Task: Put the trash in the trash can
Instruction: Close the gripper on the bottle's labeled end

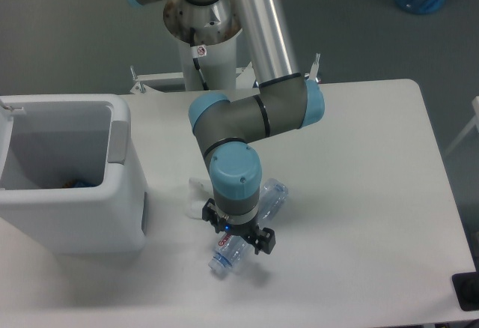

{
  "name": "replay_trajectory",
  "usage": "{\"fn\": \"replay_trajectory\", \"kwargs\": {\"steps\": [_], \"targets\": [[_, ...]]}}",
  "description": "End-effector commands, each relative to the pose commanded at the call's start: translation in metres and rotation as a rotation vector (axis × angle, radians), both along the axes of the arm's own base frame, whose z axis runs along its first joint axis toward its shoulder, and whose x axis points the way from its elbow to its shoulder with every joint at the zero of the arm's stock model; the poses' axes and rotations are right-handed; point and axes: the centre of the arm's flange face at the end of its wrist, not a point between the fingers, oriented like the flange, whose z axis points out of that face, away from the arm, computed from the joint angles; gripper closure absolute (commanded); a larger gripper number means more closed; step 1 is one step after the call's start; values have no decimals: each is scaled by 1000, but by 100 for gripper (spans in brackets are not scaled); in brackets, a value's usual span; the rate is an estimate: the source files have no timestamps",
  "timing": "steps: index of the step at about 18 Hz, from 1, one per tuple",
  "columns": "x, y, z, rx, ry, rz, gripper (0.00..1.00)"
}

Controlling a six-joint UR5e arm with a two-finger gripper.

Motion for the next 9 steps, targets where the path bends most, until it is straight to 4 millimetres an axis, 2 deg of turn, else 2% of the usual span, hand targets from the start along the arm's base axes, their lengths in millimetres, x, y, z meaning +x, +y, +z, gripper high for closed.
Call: {"fn": "replay_trajectory", "kwargs": {"steps": [5,7,8,9], "targets": [[1,9,-17,-13,-6,25,0],[-3,16,-18,-5,-3,20,0],[-3,23,-20,-2,0,16,4],[-4,25,-23,-7,-3,19,19]]}}
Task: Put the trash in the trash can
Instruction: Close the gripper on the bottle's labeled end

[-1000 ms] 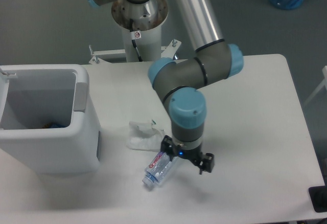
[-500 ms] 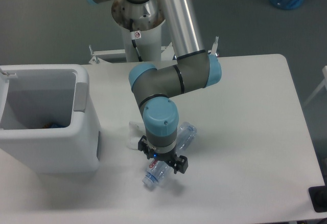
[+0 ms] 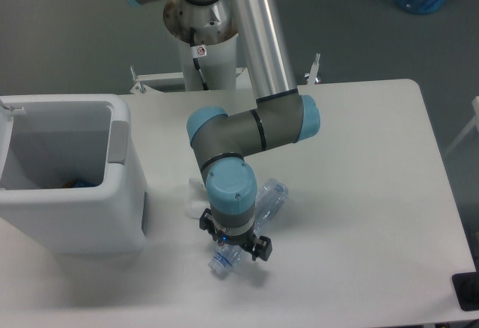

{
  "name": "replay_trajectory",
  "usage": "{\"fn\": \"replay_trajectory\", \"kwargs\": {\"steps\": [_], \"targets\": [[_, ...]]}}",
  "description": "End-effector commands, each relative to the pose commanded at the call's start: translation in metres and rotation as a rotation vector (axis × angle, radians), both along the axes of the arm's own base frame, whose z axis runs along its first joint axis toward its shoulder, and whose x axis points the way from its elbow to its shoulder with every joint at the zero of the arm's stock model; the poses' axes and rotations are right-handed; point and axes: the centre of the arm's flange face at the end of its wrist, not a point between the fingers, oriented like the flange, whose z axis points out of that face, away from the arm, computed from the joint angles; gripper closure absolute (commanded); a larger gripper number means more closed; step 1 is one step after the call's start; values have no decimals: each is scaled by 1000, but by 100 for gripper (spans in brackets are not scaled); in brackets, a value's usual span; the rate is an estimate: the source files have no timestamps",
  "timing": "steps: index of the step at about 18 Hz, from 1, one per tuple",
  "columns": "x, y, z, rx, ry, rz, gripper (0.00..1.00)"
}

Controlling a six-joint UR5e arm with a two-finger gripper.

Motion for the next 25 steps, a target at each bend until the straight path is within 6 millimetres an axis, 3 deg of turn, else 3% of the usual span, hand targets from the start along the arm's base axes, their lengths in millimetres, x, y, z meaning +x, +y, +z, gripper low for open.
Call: {"fn": "replay_trajectory", "kwargs": {"steps": [1,3,9,13,17,23,25], "targets": [[0,0,-1,-1,-1,0,35],[1,0,-1,-2,-2,-2,54],[0,0,6,4,4,-2,55],[-4,6,25,40,19,-2,55],[-13,10,61,94,54,5,55],[-26,-1,147,306,13,46,55],[-21,-4,174,387,-26,63,55]]}}
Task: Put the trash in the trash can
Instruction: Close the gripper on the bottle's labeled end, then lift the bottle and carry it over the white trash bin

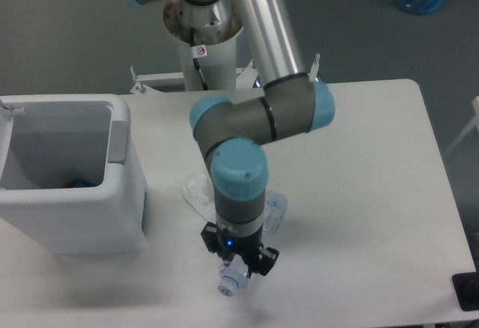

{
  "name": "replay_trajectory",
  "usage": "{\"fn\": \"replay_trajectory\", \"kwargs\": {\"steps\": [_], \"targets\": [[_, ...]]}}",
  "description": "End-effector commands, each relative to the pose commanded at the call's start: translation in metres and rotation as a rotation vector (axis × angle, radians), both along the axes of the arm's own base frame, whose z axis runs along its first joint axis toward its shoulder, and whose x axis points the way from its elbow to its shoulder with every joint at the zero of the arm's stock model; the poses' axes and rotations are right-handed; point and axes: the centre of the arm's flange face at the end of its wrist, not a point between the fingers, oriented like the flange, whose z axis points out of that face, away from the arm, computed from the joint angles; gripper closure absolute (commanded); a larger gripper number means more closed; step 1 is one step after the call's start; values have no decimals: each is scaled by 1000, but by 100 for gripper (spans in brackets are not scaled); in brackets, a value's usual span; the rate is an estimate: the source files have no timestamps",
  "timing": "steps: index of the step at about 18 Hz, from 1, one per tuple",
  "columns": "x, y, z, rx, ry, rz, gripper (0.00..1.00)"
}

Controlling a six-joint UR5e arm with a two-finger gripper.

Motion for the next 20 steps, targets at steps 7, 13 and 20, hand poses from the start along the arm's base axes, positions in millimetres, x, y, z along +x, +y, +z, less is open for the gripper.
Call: {"fn": "replay_trajectory", "kwargs": {"steps": [7,13,20], "targets": [[28,-11,88,191,-73,53,55],[46,-15,162,413,-225,26,55],[69,-21,245,585,-294,-16,55]]}}
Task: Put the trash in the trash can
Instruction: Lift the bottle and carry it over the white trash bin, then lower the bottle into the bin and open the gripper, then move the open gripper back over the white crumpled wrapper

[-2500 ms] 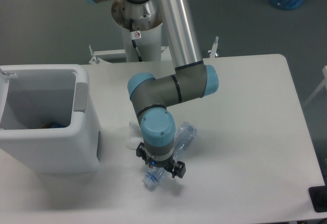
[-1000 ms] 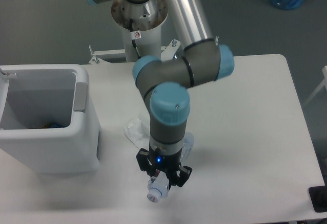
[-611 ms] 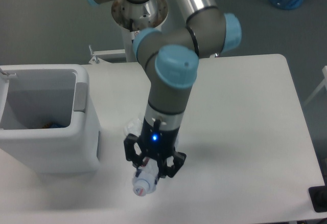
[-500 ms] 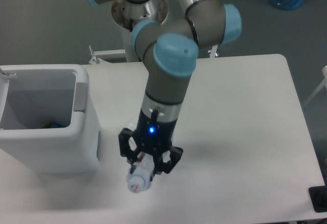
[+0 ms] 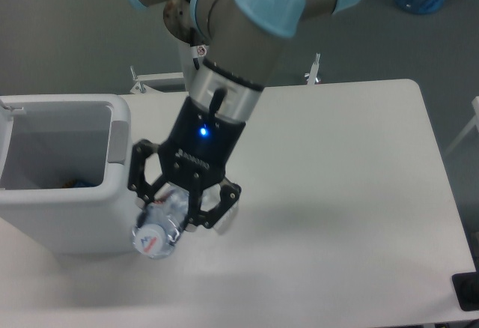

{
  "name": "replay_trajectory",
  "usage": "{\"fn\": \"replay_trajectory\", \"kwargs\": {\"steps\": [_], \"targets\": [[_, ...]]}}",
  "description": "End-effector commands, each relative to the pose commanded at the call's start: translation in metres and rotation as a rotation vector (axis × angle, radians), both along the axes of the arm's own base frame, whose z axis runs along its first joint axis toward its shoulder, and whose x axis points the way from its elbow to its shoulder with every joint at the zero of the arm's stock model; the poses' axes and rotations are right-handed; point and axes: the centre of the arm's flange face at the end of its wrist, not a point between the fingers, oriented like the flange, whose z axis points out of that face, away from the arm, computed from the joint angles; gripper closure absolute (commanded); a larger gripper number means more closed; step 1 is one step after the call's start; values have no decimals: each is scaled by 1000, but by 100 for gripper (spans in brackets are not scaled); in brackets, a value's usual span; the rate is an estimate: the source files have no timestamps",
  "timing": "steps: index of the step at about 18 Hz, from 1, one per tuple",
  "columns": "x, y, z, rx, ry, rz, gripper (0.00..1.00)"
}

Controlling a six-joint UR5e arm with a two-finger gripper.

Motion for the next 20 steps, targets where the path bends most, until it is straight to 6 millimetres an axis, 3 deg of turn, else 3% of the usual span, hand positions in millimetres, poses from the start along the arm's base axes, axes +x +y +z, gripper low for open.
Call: {"fn": "replay_trajectory", "kwargs": {"steps": [2,5,8,12,15,17,18,19,20], "targets": [[19,-9,18,33,-1,-27,55],[51,-12,24,41,-4,-67,55],[94,-13,7,18,-16,-128,55],[136,-10,-14,29,-2,-191,54],[141,-5,-21,29,-2,-204,53],[144,0,-33,22,11,-228,42],[143,1,-39,21,23,-240,21],[143,1,-45,20,36,-253,8],[144,-2,-49,18,42,-259,4]]}}
